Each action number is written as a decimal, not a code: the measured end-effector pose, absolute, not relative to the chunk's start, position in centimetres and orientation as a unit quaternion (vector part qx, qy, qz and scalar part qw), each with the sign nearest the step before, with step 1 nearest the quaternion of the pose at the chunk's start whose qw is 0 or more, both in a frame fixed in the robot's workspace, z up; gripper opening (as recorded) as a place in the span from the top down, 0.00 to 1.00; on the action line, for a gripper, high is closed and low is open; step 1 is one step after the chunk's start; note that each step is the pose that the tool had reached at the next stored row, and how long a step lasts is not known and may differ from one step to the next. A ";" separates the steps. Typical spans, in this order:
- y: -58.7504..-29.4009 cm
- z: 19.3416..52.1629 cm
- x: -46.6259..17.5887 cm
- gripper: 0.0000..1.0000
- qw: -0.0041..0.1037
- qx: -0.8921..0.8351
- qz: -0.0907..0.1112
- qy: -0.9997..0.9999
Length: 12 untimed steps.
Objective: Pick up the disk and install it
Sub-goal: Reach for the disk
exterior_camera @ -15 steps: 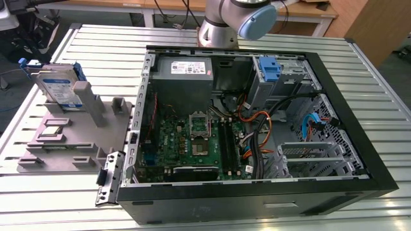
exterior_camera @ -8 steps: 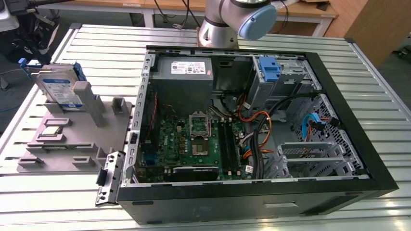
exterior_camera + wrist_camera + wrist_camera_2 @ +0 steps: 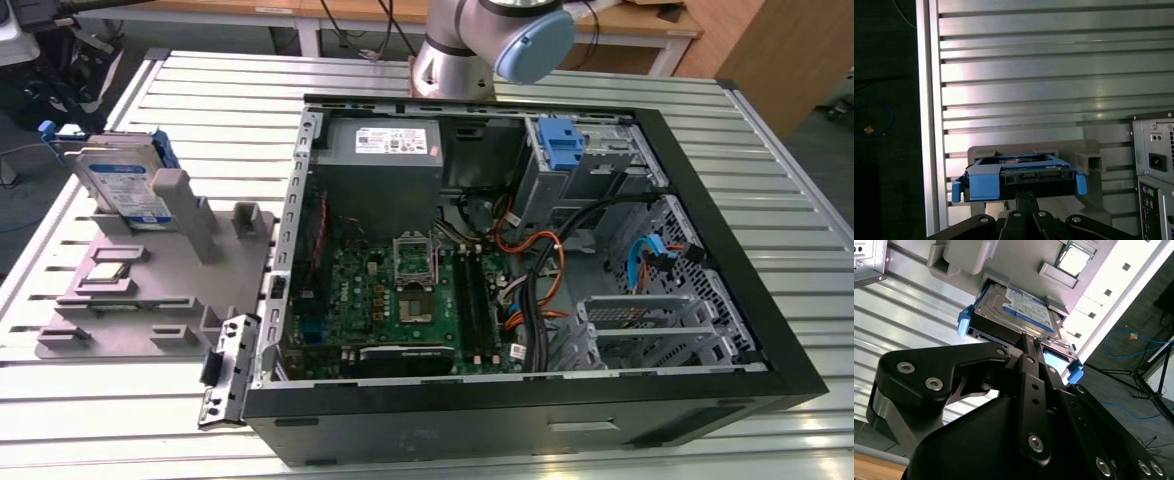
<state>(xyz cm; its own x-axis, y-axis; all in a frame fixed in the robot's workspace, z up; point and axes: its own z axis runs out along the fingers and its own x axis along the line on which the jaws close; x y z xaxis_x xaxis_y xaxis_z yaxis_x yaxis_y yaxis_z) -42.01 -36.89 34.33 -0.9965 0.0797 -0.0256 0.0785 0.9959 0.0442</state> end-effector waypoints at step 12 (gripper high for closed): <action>-36.9 34.3 -42.0 0.90 0.014 0.040 0.022 0.999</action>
<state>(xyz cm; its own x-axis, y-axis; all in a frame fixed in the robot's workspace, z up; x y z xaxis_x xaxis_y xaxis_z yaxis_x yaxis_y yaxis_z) -42.05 -36.89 34.32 -0.9965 0.0797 -0.0256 0.0785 0.9959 0.0441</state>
